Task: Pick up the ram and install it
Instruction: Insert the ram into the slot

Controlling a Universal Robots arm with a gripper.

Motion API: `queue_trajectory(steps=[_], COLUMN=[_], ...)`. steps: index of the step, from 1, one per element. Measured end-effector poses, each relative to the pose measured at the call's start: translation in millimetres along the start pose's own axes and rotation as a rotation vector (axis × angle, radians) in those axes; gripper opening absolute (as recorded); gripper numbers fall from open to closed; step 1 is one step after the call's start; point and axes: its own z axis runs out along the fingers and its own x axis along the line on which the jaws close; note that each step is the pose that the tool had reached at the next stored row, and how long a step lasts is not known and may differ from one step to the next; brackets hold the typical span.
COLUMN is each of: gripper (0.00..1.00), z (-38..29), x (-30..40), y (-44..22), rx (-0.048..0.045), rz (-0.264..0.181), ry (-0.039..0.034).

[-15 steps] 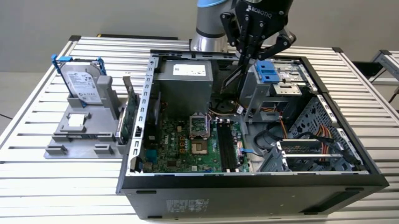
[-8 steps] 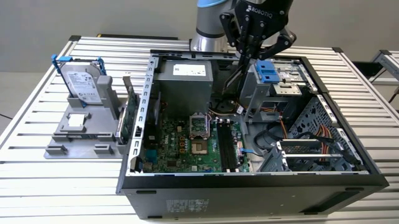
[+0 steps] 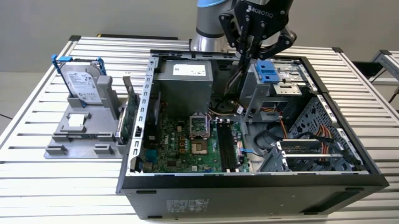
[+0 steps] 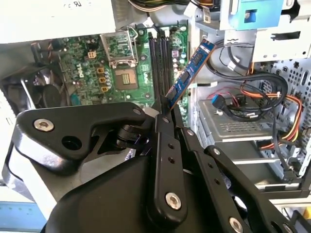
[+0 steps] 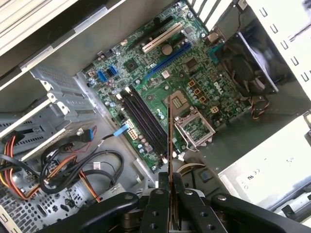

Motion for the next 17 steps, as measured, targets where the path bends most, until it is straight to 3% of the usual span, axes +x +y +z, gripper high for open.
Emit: queue_trajectory(steps=[17], gripper=[0.00], z=[0.0], x=[0.0], y=[0.0], rx=[-0.0023], rz=[-0.114], ry=[0.0022])
